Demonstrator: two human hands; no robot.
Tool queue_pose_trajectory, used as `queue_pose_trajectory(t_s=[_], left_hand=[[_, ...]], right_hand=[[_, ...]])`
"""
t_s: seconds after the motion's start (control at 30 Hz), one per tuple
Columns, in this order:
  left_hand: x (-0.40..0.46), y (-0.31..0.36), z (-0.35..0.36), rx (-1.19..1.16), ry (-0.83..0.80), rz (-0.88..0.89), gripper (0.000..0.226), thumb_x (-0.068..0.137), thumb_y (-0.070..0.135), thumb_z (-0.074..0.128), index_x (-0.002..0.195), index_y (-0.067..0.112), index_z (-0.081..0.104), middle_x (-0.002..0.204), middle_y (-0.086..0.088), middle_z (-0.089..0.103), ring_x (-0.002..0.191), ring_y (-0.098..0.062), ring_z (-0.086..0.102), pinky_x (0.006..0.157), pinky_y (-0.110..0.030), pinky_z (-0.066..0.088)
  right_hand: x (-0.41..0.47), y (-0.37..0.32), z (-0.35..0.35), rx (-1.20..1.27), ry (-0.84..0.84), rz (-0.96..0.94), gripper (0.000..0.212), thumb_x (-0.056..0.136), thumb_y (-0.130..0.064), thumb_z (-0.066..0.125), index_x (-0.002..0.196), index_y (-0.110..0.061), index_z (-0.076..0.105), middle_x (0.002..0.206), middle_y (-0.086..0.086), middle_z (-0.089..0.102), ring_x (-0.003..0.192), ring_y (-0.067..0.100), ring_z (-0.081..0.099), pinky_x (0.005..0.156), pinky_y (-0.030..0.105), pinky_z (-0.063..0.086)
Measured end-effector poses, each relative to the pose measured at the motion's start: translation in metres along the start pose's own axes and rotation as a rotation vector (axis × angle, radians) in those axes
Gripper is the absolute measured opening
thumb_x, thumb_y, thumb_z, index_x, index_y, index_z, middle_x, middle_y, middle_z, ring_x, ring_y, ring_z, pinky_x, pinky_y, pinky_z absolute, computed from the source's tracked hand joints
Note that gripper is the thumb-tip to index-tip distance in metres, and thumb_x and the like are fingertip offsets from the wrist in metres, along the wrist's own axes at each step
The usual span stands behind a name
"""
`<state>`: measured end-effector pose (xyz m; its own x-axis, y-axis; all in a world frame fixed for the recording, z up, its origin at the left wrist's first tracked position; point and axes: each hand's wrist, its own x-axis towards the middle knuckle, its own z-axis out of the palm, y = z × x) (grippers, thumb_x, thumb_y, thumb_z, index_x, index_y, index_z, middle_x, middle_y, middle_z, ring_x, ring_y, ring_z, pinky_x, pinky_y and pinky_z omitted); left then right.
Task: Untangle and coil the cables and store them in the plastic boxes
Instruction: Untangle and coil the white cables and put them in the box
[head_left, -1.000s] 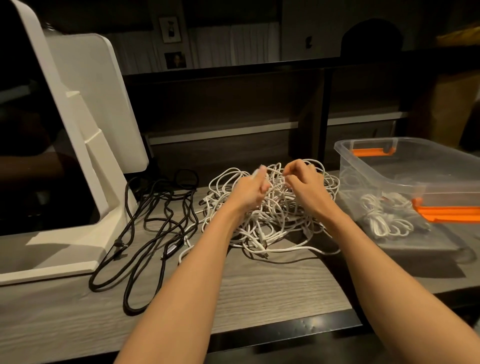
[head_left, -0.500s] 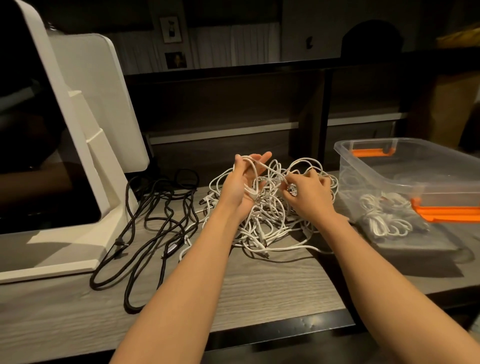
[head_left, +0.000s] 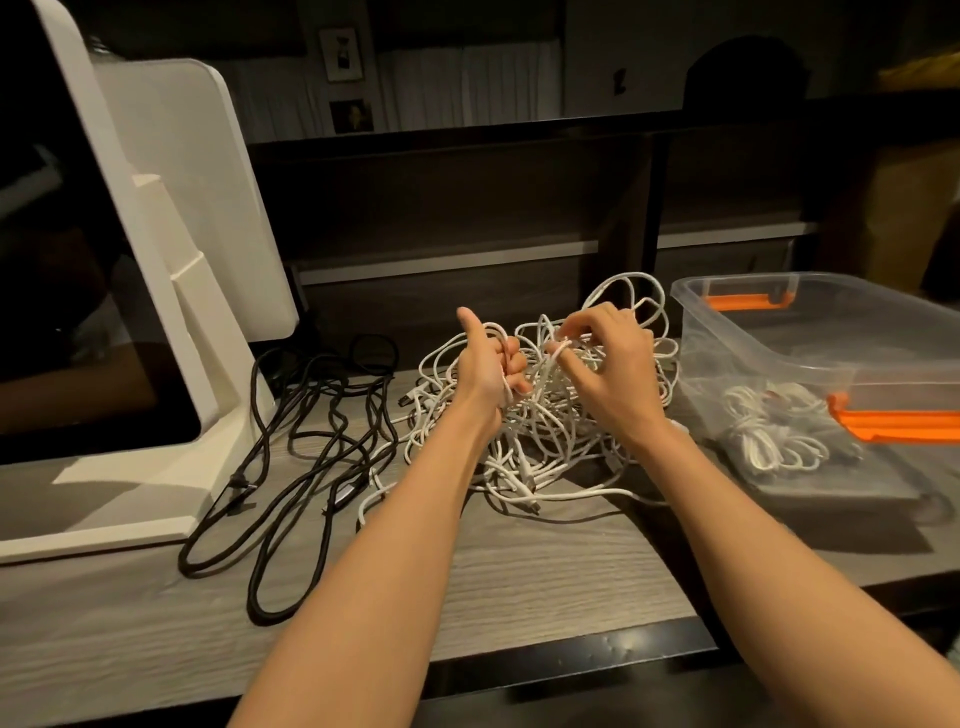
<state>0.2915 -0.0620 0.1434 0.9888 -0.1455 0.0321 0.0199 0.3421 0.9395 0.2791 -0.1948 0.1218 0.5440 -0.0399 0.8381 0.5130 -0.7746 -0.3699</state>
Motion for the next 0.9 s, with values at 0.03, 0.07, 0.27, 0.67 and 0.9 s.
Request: queue_pose_trajectory(t_s=[0.03, 0.07, 0.27, 0.67, 0.9], left_hand=[[0.0, -0.001, 0.0, 0.108, -0.011, 0.046, 0.066, 0.096, 0.064, 0.007, 0.062, 0.017, 0.038, 0.046, 0.005, 0.038, 0.04, -0.008, 0.031, 0.04, -0.018, 0.028], [-0.001, -0.002, 0.001, 0.218, -0.025, 0.088, 0.065, 0.098, 0.062, 0.006, 0.062, 0.017, 0.037, 0.047, 0.005, 0.04, 0.042, -0.008, 0.033, 0.042, -0.018, 0.03], [0.001, -0.005, -0.002, 0.628, -0.062, 0.161, 0.071, 0.099, 0.059, 0.007, 0.059, 0.013, 0.044, 0.055, -0.004, 0.051, 0.043, -0.008, 0.048, 0.049, -0.017, 0.042], [0.005, -0.004, -0.01, 0.753, -0.132, 0.147, 0.045, 0.094, 0.045, 0.058, 0.06, 0.016, 0.052, 0.057, 0.002, 0.047, 0.039, -0.004, 0.035, 0.044, -0.017, 0.031], [-0.003, -0.004, -0.005, 0.626, -0.139, 0.278, 0.03, 0.096, 0.028, 0.058, 0.071, 0.013, 0.065, 0.045, 0.01, 0.037, 0.038, -0.002, 0.031, 0.043, -0.012, 0.028]], right_hand=[[0.0, 0.001, -0.001, -0.02, -0.009, -0.01, 0.017, 0.082, -0.028, 0.072, 0.089, -0.019, 0.06, 0.088, -0.011, 0.051, 0.085, 0.012, 0.048, 0.079, 0.033, 0.036], [0.0, 0.001, -0.001, -0.045, -0.013, -0.019, 0.02, 0.079, -0.029, 0.075, 0.088, -0.017, 0.061, 0.088, -0.01, 0.05, 0.085, 0.013, 0.046, 0.078, 0.032, 0.035], [-0.003, 0.002, -0.005, -0.29, -0.023, -0.149, 0.023, 0.068, -0.024, 0.083, 0.08, -0.013, 0.067, 0.073, 0.0, 0.065, 0.068, 0.021, 0.057, 0.071, 0.031, 0.032], [-0.003, 0.01, 0.005, -0.256, -0.239, 0.029, 0.027, 0.093, -0.019, 0.057, 0.119, -0.02, 0.055, 0.115, 0.002, 0.062, 0.111, 0.02, 0.054, 0.1, 0.036, 0.027], [-0.004, 0.015, 0.005, -0.148, -0.318, 0.273, 0.038, 0.098, -0.03, 0.045, 0.135, -0.026, 0.038, 0.129, 0.005, 0.052, 0.129, 0.019, 0.032, 0.106, 0.038, 0.018]])
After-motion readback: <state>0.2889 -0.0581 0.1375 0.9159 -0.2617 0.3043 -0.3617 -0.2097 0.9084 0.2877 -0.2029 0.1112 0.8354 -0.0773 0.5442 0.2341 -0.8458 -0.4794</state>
